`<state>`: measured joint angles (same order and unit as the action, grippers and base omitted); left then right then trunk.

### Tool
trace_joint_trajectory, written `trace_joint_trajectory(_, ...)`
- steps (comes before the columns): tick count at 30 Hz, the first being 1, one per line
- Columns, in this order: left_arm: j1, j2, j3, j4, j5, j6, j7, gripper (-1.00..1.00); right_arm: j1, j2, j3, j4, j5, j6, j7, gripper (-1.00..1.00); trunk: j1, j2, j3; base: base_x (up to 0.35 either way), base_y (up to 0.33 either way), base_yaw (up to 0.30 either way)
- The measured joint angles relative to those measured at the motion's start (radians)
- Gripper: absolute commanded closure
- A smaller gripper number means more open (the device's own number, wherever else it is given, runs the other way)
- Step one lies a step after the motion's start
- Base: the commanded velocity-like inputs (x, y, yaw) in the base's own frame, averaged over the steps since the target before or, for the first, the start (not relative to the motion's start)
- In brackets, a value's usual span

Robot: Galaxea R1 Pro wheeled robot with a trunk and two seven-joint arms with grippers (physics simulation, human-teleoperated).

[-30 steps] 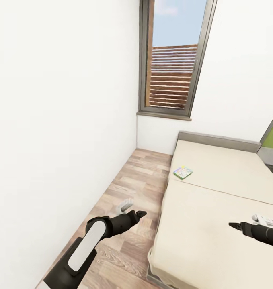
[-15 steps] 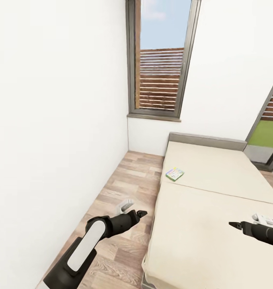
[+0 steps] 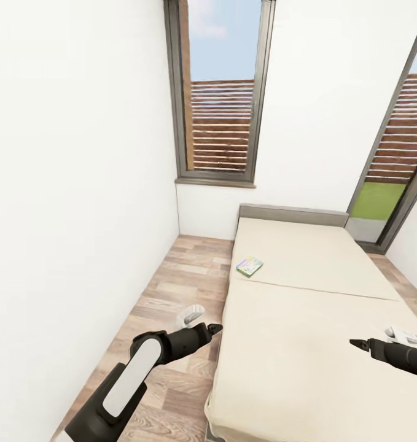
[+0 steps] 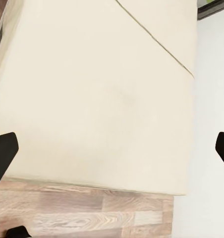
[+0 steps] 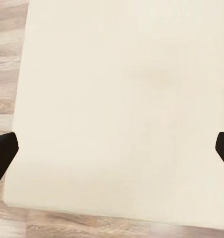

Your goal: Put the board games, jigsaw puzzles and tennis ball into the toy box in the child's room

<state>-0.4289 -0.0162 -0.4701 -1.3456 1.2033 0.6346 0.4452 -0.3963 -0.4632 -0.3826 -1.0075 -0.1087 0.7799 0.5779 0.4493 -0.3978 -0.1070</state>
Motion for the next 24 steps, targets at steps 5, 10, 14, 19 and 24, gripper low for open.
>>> trace_joint_trajectory(5,0.001,-0.005,0.006,-0.013,-0.022,0.000,-0.002,-1.00,0.000,0.000,0.000,0.000,0.000,-0.001,0.000,-1.00,0.000,0.000,0.006,0.002,0.000,-0.198)
trace_joint_trajectory(10,0.009,-0.005,0.010,-0.042,0.011,0.001,0.001,-1.00,0.000,0.000,0.000,-0.001,0.000,-0.001,0.000,-1.00,0.000,0.000,0.009,0.001,0.000,-0.108)
trace_joint_trajectory(14,0.017,-0.001,0.013,-0.059,0.047,0.001,0.002,-1.00,0.000,0.000,0.000,-0.001,0.000,-0.001,0.000,-1.00,0.008,-0.014,0.004,0.001,0.000,-0.058)
trace_joint_trajectory(19,0.025,0.008,0.014,-0.084,0.084,0.002,0.003,-1.00,0.000,0.000,0.000,-0.001,0.001,-0.001,0.000,-1.00,0.027,-0.049,-0.011,0.000,0.000,-0.033)
trace_joint_trajectory(24,0.030,0.016,0.012,-0.102,0.101,-0.001,0.007,-1.00,0.000,0.000,0.000,-0.001,0.001,-0.002,0.000,-1.00,0.046,-0.084,-0.026,0.000,0.000,-0.017)
